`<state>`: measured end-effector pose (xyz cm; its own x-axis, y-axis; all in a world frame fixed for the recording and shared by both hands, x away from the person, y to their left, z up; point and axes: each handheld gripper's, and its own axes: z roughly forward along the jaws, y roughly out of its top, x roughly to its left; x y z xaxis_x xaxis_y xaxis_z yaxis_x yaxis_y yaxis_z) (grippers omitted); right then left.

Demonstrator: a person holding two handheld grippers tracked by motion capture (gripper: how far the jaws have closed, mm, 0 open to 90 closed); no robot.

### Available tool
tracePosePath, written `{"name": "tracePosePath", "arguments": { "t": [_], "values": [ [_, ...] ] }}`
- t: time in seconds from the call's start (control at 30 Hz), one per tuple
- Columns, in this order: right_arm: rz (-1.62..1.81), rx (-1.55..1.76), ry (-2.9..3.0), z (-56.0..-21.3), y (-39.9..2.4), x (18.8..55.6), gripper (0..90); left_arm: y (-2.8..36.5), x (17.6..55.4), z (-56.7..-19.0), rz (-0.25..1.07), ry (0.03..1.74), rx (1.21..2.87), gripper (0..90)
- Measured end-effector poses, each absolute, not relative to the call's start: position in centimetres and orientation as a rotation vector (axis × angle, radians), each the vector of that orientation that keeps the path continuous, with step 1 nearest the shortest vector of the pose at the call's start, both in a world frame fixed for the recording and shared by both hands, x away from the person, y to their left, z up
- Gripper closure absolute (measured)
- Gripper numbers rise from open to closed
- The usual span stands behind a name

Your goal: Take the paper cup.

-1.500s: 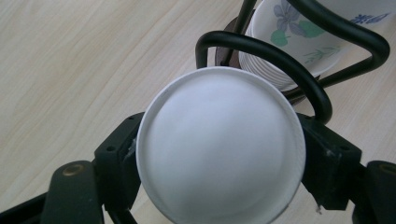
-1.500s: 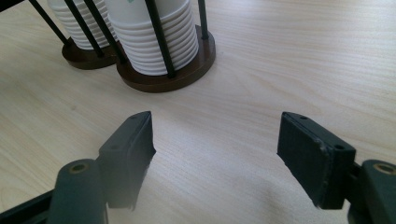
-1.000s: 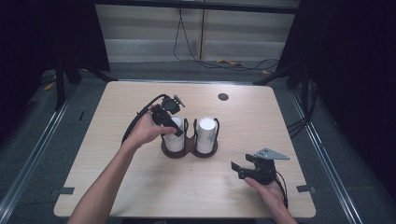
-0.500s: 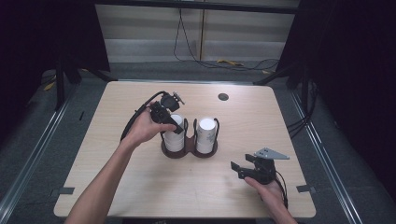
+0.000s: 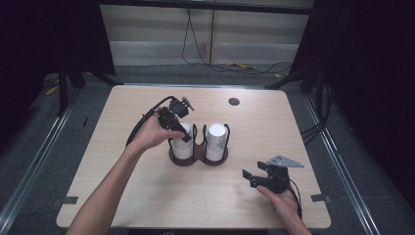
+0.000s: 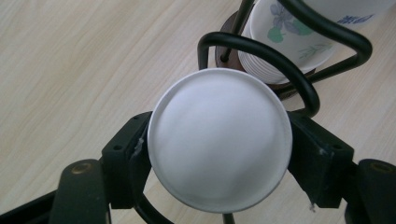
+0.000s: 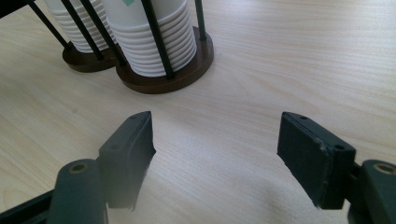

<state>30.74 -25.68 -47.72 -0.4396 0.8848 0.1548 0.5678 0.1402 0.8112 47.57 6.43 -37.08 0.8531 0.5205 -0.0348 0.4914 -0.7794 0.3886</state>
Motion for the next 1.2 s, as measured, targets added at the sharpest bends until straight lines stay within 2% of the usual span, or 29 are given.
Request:
{"name": "tracePosePath", "arguments": {
  "t": [0.17,0.4,1.2],
  "values": [
    [1.205,1.398,2.067,-47.7,-25.6,30.8,27.1,6.2,47.6,-37.4,0.108,0.746,2.651,28.1],
    [1.207,1.4,2.064,-47.7,-25.7,30.7,27.1,6.3,47.5,-37.3,0.132,0.702,2.647,32.2],
    [1.204,1.399,2.065,-47.8,-25.6,30.7,27.1,7.3,47.3,-36.2,0.151,0.751,2.538,35.0]
  ]
}}
